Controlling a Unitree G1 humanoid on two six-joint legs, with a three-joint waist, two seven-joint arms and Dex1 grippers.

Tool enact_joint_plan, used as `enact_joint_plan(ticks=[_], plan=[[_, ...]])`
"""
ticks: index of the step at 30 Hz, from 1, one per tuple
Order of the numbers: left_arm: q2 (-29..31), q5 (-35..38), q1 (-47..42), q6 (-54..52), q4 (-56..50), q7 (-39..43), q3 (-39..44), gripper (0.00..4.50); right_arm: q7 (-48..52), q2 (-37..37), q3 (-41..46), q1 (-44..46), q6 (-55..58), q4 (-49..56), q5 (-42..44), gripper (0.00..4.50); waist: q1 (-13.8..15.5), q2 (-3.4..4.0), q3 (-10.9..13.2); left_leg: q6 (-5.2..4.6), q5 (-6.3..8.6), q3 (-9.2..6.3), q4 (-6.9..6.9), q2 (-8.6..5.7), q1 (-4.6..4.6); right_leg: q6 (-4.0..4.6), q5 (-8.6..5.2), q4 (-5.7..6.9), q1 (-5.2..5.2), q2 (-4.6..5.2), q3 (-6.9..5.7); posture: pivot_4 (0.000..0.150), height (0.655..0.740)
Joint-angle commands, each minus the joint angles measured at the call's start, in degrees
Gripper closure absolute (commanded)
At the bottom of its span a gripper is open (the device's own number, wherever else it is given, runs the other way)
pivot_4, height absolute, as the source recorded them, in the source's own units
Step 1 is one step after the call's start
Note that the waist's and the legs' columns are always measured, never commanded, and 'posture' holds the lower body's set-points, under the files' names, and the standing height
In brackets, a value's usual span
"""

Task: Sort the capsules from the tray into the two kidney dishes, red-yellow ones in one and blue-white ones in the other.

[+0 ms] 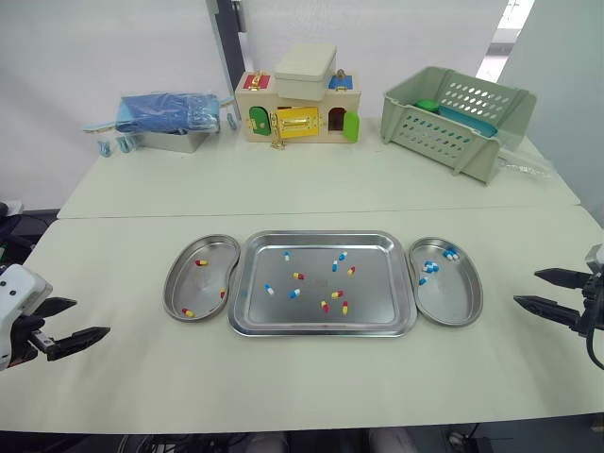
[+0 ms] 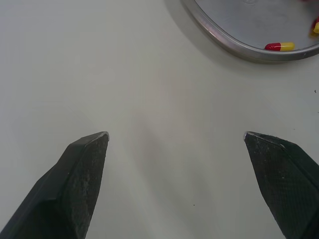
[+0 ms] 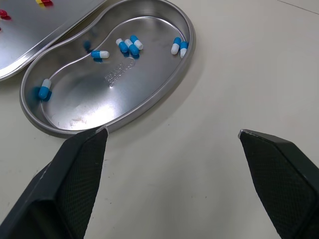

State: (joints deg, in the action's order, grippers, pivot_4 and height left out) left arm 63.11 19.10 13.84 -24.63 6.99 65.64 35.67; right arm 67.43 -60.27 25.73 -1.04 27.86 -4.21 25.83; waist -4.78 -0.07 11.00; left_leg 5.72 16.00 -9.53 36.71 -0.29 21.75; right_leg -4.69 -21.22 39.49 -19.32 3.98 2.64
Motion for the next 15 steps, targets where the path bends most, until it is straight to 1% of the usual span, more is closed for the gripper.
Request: enact_joint_plan(ticks=[1,15], plan=[[0.3,0.7,-0.4,0.2,-1.2,0.2,2.0,0.0,0.2,-1.0,0.9,0.9,-1.2,0.0,-0.1,0.06,0.0,0.0,0.0,0.0,0.0,0.0,0.0,0.0,0.0,0.0,0.0,0.0,0.0,0.0,0.0,0.15,0.74],[0.6,1.6,-0.9,-1.5,-1.7,0.5,2.0,0.0,0.3,-0.9,0.7,1.4,-1.5,-0.8,-0.1,0.06,0.0,0.0,0.0,0.0,0.0,0.0,0.01,0.0,0.0,0.0,0.0,0.01,0.0,0.0,0.0,0.15,0.74]])
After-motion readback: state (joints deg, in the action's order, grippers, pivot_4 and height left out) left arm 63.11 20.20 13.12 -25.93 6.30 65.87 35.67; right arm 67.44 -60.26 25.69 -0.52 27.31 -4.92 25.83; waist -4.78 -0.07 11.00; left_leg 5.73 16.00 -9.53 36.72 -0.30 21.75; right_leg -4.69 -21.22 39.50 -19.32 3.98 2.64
